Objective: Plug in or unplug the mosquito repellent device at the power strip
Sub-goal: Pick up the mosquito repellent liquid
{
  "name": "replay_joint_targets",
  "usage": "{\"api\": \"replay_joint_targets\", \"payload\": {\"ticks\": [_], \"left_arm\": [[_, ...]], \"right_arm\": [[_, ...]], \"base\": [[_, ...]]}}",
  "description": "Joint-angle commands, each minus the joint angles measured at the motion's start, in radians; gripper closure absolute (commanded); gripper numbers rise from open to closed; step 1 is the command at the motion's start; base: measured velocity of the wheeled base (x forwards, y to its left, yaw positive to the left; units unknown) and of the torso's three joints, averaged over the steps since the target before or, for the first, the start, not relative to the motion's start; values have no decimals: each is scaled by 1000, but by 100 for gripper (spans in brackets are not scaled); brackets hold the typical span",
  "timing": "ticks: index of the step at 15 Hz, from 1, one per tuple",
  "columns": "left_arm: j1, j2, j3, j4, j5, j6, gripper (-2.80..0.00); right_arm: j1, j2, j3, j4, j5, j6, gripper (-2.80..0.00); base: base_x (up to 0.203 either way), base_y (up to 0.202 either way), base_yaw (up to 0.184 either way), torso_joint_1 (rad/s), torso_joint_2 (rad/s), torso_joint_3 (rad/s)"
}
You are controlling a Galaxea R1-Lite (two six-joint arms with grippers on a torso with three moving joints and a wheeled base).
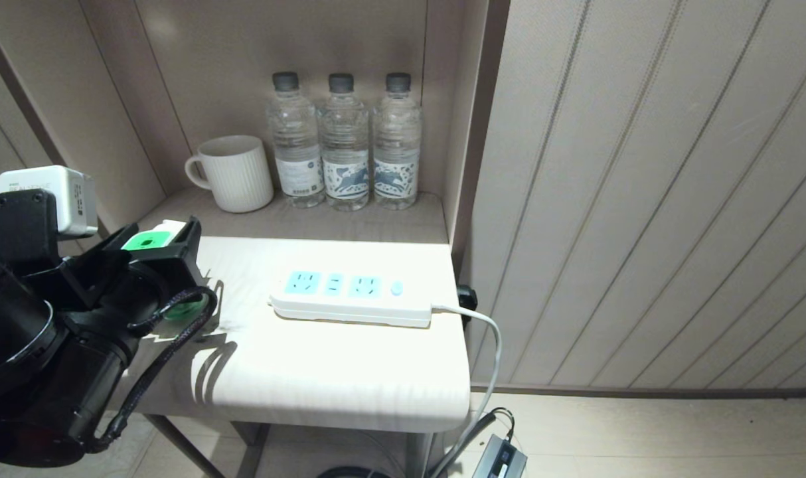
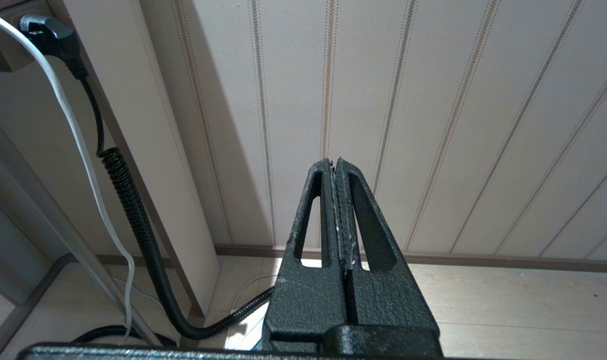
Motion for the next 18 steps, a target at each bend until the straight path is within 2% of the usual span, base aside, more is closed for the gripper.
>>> {"api": "replay_joint_targets", "payload": {"ticks": [1, 18], "left_arm": [[1, -1, -1, -5, 5, 0, 0], [0, 3, -2, -5, 4, 0, 0]], "right_arm": [[0, 0, 0, -1, -1, 0, 0], [0, 0, 0, -1, -1, 0, 0]], "base": [[0, 0, 0, 0, 0, 0], [0, 0, 0, 0, 0, 0]]}}
